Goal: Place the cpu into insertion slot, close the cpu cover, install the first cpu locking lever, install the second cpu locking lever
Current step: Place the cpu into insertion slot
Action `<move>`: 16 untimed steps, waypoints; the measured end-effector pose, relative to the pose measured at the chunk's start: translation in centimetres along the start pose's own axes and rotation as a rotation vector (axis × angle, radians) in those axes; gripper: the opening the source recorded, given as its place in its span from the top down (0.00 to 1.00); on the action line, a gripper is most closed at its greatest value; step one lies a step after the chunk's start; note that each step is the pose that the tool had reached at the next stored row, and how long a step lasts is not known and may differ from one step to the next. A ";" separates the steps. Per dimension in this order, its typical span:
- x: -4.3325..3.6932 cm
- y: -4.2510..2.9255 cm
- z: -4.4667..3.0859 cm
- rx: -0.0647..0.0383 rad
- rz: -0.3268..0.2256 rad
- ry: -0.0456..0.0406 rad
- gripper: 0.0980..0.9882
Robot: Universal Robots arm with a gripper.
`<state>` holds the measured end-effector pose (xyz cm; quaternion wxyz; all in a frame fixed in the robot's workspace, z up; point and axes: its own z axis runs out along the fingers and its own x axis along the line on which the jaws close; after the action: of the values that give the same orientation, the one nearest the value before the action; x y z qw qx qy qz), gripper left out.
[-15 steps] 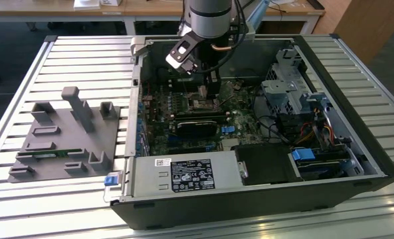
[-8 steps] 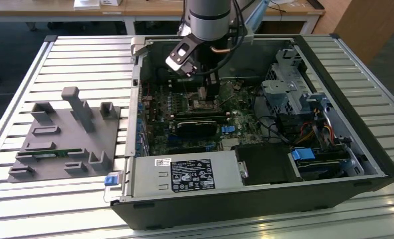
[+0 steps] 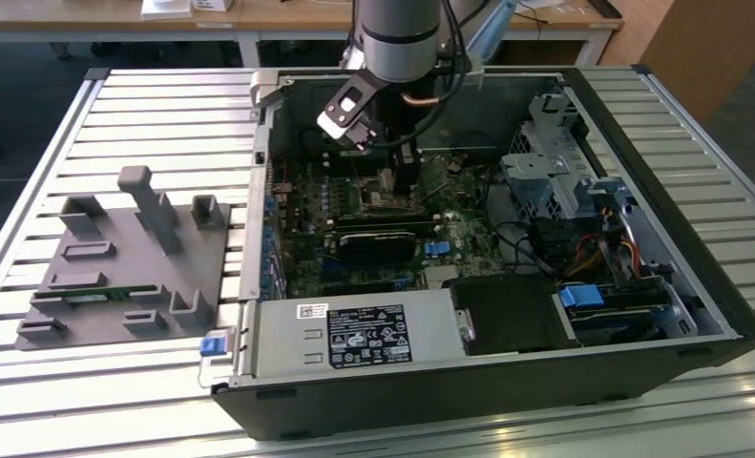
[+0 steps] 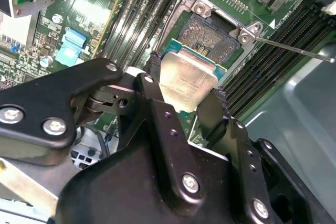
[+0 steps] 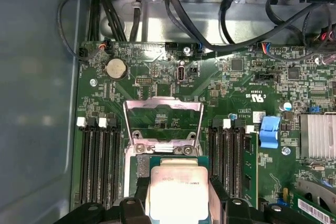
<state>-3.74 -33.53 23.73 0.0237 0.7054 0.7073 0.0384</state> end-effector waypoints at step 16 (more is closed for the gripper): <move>-0.01 -0.16 0.49 0.000 0.000 -0.0006 0.52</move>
<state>-3.85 -33.53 23.23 0.0239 0.7055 0.7073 0.0382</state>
